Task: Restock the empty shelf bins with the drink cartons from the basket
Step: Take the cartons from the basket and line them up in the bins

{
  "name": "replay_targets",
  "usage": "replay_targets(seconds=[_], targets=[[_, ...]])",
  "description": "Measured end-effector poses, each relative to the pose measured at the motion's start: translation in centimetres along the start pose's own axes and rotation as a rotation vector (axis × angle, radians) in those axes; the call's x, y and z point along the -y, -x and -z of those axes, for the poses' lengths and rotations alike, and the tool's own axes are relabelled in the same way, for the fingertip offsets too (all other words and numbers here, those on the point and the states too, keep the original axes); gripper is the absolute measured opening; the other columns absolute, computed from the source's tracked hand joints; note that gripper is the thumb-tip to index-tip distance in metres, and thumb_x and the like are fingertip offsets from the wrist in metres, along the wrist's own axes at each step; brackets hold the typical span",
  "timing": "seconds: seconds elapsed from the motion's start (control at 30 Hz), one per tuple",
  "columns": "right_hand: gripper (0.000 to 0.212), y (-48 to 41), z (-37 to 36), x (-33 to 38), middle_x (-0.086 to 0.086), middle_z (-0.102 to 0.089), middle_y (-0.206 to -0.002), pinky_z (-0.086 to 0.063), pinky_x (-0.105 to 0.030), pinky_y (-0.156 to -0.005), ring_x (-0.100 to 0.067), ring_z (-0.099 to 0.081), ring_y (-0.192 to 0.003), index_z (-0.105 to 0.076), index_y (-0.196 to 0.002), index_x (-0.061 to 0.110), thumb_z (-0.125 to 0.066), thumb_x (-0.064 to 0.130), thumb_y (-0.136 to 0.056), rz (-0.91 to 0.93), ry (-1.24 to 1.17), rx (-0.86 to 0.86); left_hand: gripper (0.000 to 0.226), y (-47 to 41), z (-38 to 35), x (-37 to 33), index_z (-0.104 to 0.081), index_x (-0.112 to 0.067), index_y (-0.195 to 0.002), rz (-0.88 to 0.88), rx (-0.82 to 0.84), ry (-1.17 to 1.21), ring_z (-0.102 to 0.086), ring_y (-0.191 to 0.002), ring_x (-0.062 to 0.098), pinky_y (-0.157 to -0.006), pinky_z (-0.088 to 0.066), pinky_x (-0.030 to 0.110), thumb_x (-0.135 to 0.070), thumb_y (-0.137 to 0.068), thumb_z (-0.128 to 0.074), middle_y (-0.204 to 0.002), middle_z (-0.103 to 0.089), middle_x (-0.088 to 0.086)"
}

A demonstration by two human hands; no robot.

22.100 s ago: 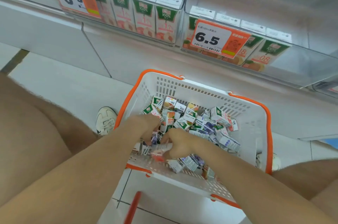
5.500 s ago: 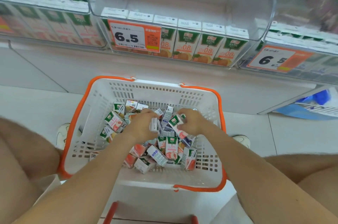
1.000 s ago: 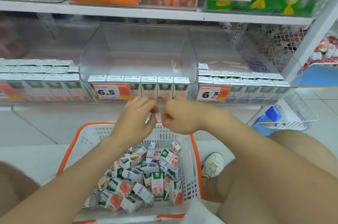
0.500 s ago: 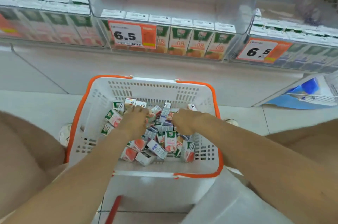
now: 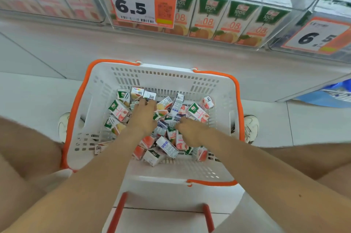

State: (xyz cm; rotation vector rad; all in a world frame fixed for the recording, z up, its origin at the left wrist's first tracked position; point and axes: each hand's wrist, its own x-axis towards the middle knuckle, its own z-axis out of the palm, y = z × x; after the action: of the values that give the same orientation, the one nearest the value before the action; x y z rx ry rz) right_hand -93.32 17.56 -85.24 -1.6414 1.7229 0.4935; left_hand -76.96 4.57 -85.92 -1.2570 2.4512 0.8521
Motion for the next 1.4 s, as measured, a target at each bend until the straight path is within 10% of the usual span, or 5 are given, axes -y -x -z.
replay_targets(seconds=[0.27, 0.6, 0.83, 1.27, 1.4], targets=[[0.077, 0.5, -1.9, 2.4, -0.031, -0.021, -0.153, -0.045, -0.048, -0.103, -0.047, -0.041, -0.133, -0.028, -0.152, 0.0, -0.069, 0.002, -0.087, -0.064, 0.207, 0.019, 0.04, 1.6, 0.9, 0.9, -0.052, -0.031, -0.109, -0.031, -0.004, 0.112, -0.056, -0.092, 0.027, -0.084, -0.05, 0.04, -0.034, -0.079, -0.078, -0.121, -0.052, 0.004], [0.04, 1.7, -1.3, 0.7, -0.018, -0.062, -0.121, -0.043, -0.033, -0.073, -0.029, -0.062, -0.101, -0.051, -0.127, 0.003, -0.067, -0.002, -0.091, -0.139, -0.002, -0.011, 0.032, 2.1, 2.3, 0.8, -0.07, -0.014, -0.121, -0.034, -0.141, 0.313, -0.065, -0.11, 0.027, -0.088, -0.048, 0.034, -0.033, -0.095, -0.069, -0.12, -0.069, 0.006], [0.03, 2.2, -0.8, 0.6, -0.004, -0.051, -0.079, -0.05, -0.033, -0.065, -0.023, -0.054, -0.075, -0.045, -0.073, 0.014, -0.073, 0.015, -0.085, -0.157, -0.048, 0.027, 0.052, 2.6, 3.6, 0.5, -0.051, -0.009, -0.079, -0.053, -0.14, 0.263, -0.051, -0.067, 0.025, -0.065, -0.042, 0.041, -0.051, -0.108, -0.046, -0.072, -0.053, 0.007], [0.039, 9.2, 12.0, -0.5, 0.002, -0.059, -0.143, -0.045, -0.034, -0.106, -0.017, -0.054, -0.13, -0.065, -0.133, 0.026, -0.073, 0.035, -0.096, 0.009, -0.575, -0.386, 0.052, 5.7, 12.5, -3.3, -0.051, -0.015, -0.074, -0.215, 0.13, 0.364, -0.065, -0.063, 0.011, -0.066, -0.05, 0.035, -0.061, -0.096, -0.061, -0.067, -0.047, -0.006], [0.039, 12.3, 15.5, 1.3, 0.006, -0.063, -0.133, -0.047, -0.023, -0.088, 0.003, -0.059, -0.108, -0.065, -0.129, 0.021, -0.075, 0.039, -0.095, 0.047, -0.678, -0.52, 0.042, 7.6, 16.0, -4.5, -0.067, -0.028, -0.101, -0.258, 0.114, 0.464, -0.075, -0.087, 0.022, -0.082, -0.063, 0.049, -0.066, -0.086, -0.074, -0.102, -0.074, -0.001]])
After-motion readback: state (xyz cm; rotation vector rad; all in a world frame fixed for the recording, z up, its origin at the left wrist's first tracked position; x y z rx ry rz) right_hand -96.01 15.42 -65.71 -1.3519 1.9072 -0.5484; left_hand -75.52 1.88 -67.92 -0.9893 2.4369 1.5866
